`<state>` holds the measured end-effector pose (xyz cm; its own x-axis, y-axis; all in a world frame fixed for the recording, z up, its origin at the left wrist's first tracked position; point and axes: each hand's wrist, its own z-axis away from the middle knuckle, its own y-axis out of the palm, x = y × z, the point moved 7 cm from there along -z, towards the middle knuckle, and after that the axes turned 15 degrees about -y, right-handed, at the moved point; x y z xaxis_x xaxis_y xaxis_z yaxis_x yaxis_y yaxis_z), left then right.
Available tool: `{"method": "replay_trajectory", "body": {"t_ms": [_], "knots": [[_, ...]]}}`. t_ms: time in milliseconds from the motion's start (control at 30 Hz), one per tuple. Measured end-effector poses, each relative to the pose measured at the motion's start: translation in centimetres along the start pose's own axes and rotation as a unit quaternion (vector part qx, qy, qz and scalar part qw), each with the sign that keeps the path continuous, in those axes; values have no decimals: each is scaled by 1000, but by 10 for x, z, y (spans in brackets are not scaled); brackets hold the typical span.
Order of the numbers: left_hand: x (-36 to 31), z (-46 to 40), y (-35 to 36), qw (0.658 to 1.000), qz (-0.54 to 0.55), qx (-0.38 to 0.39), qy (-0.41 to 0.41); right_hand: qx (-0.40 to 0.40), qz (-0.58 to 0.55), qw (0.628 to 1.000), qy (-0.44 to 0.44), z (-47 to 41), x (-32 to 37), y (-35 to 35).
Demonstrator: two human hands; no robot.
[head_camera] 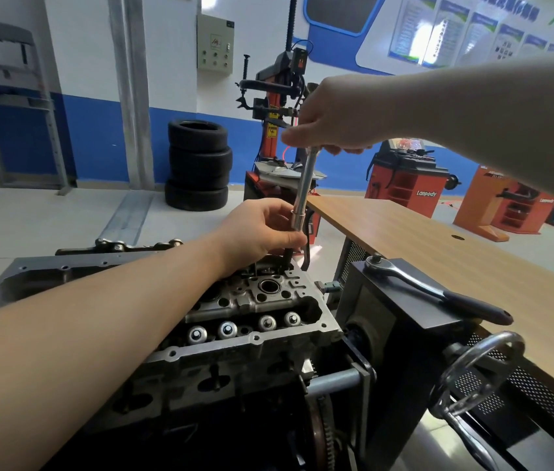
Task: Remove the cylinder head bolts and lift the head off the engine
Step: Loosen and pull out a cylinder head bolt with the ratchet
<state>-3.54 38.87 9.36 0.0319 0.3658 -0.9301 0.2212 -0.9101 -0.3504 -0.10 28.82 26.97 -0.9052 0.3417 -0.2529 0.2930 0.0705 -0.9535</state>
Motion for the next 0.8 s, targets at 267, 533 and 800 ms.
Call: {"method": "replay_trajectory", "body": {"t_ms": [267, 533, 800], "knots": [[5, -2, 1, 998, 56, 31, -9, -5, -135, 990, -40, 6, 6, -4], [1, 1, -1, 999, 50, 9, -14, 17, -56, 998, -27, 3, 4, -2], [-1, 1, -3, 1000, 6, -19, -2, 7, 53, 998, -12, -6, 0, 0]]}}
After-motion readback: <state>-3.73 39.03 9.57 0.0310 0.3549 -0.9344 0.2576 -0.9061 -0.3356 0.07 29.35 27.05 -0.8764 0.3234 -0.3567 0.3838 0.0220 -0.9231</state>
